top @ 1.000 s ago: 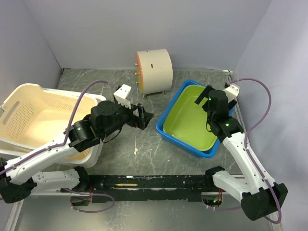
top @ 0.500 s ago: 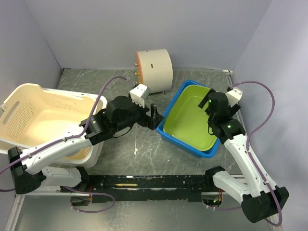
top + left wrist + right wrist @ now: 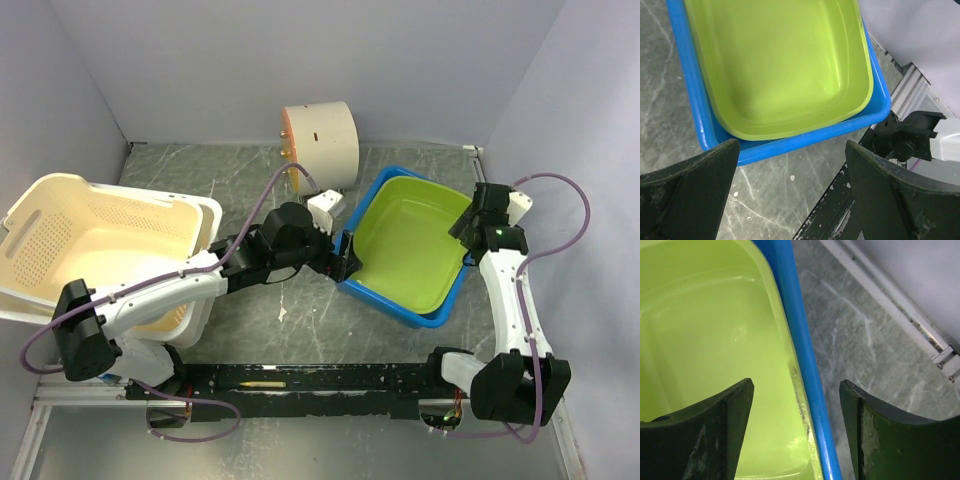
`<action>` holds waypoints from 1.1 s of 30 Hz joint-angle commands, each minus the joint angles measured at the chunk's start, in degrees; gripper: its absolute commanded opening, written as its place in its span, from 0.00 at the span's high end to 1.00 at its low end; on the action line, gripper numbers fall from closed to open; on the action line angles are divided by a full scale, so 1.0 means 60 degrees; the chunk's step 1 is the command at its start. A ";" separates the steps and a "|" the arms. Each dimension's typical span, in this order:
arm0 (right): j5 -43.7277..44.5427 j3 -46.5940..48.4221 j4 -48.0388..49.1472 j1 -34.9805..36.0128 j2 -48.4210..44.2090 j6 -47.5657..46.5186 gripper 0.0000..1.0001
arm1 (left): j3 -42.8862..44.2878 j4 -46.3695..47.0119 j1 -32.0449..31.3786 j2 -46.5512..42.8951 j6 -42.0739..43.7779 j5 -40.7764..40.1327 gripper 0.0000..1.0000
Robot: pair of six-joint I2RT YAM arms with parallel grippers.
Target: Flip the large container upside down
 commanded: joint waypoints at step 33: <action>-0.6068 -0.0703 0.1279 -0.0114 -0.0408 -0.0789 0.56 | 0.0718 0.0616 -0.0201 0.1648 -0.0441 -0.0477 0.02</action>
